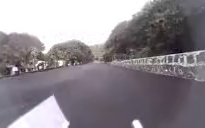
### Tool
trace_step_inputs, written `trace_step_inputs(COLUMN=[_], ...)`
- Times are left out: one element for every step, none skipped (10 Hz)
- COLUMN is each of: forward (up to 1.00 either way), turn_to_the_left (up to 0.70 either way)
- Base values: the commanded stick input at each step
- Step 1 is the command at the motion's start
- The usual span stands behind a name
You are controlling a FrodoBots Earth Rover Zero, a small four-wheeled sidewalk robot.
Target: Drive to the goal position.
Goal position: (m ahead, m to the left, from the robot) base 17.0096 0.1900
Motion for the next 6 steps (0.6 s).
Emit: trace_step_inputs(forward=[1.00,1.00,1.00,1.00,1.00,1.00], turn_to_the_left=[0.00,0.00,0.00,-0.06,-0.18,-0.29])
